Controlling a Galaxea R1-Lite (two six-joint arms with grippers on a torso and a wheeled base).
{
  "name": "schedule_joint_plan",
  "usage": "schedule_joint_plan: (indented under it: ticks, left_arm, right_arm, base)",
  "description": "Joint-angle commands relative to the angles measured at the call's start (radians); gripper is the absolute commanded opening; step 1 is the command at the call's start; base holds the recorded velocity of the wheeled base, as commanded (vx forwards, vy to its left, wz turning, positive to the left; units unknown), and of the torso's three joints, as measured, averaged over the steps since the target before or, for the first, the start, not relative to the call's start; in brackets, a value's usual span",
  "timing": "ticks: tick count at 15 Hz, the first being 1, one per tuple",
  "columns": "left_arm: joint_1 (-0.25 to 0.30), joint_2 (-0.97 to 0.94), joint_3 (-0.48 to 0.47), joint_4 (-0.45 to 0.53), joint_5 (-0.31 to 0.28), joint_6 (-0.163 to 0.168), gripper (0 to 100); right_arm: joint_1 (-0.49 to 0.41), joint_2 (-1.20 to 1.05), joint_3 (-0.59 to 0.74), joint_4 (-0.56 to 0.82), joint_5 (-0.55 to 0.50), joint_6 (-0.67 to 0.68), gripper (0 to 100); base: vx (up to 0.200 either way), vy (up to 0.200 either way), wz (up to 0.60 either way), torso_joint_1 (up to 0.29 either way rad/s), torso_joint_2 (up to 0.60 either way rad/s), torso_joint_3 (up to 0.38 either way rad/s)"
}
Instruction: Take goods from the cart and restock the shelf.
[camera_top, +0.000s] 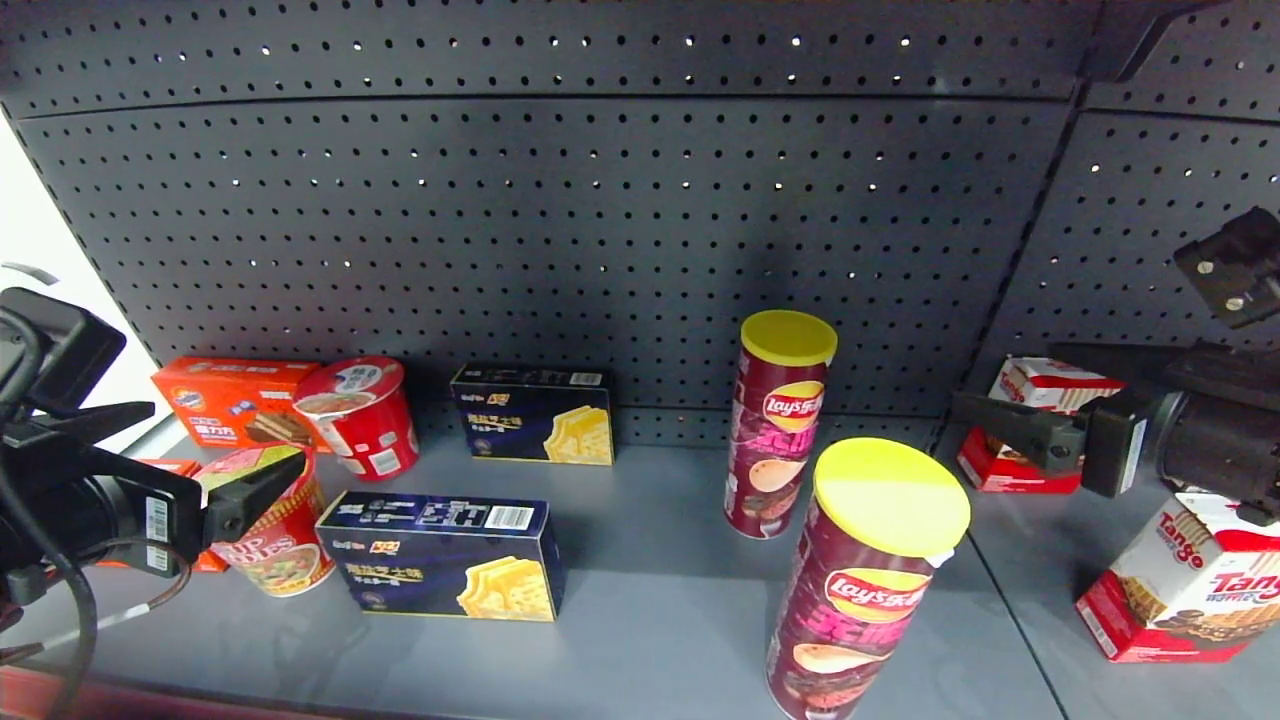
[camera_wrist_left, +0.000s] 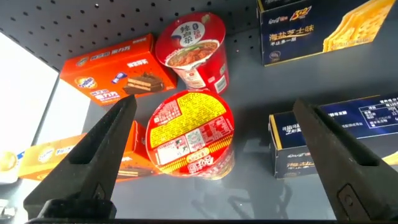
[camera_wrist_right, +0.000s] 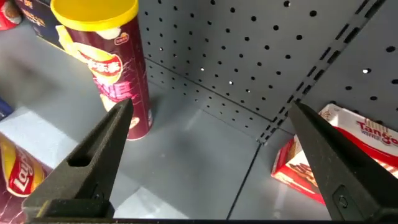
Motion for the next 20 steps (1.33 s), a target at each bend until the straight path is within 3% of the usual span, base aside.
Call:
schedule_joint_plan:
  ticks: [1,10,13,16,20]
  left_arm:
    - [0.0,0.003,-0.002,0.0,0.0,0.0,100]
    - [-0.001,-0.006,-0.014,-0.006,-0.004,-0.001,100]
    - [-0.007,-0.024,-0.005,0.0,-0.107,0.003,100]
    - [-0.004,-0.029,0.028,-0.002,-0.113,0.0,100]
    - [-0.001,-0.033,0.023,-0.005,-0.112,-0.001,100]
  right_arm:
    - [0.004,-0.001,0.001,-0.001,0.001,0.002,100]
    - [0.005,0.003,0.012,0.001,0.008,-0.004,100]
    - [0.025,0.009,0.021,0.004,-0.001,-0.004,100]
    - [0.025,0.025,0.02,0.001,-0.002,-0.006,100]
    - [0.027,0.035,0.004,-0.004,-0.004,-0.004,100]
  base:
    - [0.0,0.0,-0.6,0.002,0.01,0.002]
    - [0.0,0.0,-0.07,-0.001,0.0,0.0]
    - [0.0,0.0,0.0,0.0,0.0,0.0]
    - [0.0,0.0,0.0,0.0,0.0,0.0]
    - [-0.15,0.0,0.0,0.003,0.01,-0.001]
